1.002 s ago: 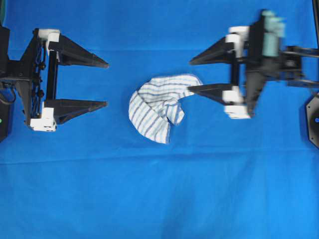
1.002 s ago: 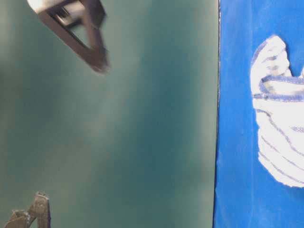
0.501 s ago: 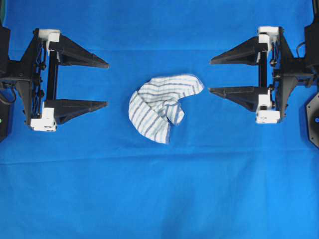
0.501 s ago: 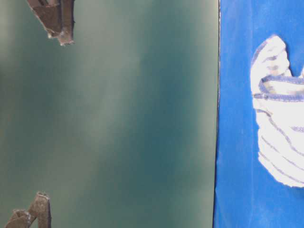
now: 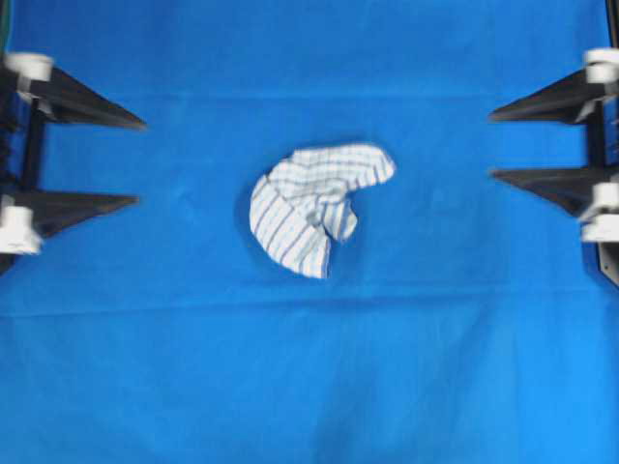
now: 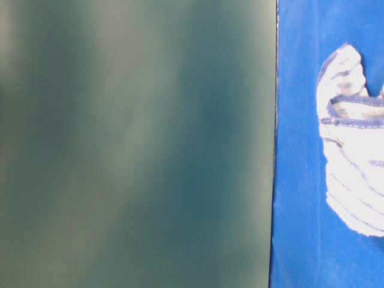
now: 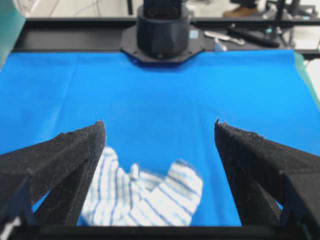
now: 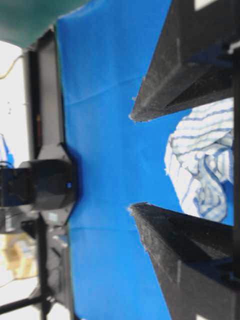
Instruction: Hand over the towel.
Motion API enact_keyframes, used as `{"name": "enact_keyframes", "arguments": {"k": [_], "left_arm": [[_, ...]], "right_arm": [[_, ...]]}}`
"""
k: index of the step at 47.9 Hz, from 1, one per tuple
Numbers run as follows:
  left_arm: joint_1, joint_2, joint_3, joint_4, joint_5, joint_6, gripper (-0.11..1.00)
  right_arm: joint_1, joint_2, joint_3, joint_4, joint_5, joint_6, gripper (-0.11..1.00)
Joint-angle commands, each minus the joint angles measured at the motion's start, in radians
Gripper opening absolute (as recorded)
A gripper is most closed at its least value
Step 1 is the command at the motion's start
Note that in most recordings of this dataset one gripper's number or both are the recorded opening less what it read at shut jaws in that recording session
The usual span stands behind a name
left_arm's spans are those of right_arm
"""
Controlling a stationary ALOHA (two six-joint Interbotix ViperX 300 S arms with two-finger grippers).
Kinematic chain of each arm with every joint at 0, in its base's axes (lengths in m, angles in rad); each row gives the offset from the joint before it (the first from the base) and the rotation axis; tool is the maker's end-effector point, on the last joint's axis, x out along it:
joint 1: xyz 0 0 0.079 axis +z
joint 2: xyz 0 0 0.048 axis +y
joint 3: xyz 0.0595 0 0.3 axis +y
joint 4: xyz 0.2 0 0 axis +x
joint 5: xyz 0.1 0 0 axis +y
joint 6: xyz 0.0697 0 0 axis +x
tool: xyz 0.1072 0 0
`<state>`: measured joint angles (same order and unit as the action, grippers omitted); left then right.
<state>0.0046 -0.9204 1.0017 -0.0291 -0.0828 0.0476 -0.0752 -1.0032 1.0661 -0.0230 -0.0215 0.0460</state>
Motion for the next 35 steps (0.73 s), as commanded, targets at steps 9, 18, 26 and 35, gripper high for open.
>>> {"name": "enact_keyframes", "arguments": {"k": [9, 18, 26, 35], "left_arm": [[0.002, -0.224, 0.143, 0.002, 0.052, 0.0, 0.93], [0.002, -0.368, 0.281, 0.002, 0.075, -0.012, 0.93], [0.0, -0.454, 0.376, 0.002, 0.074, -0.014, 0.93], [0.0, -0.497, 0.402, 0.0, 0.075, -0.014, 0.93]], "right_arm": [[0.002, -0.276, 0.169, 0.003, 0.051, 0.011, 0.7], [0.002, -0.337, 0.268, 0.023, 0.075, 0.012, 0.68], [0.002, -0.321, 0.307, 0.035, 0.06, 0.012, 0.68], [0.002, -0.316, 0.307, 0.034, 0.057, 0.012, 0.68]]}}
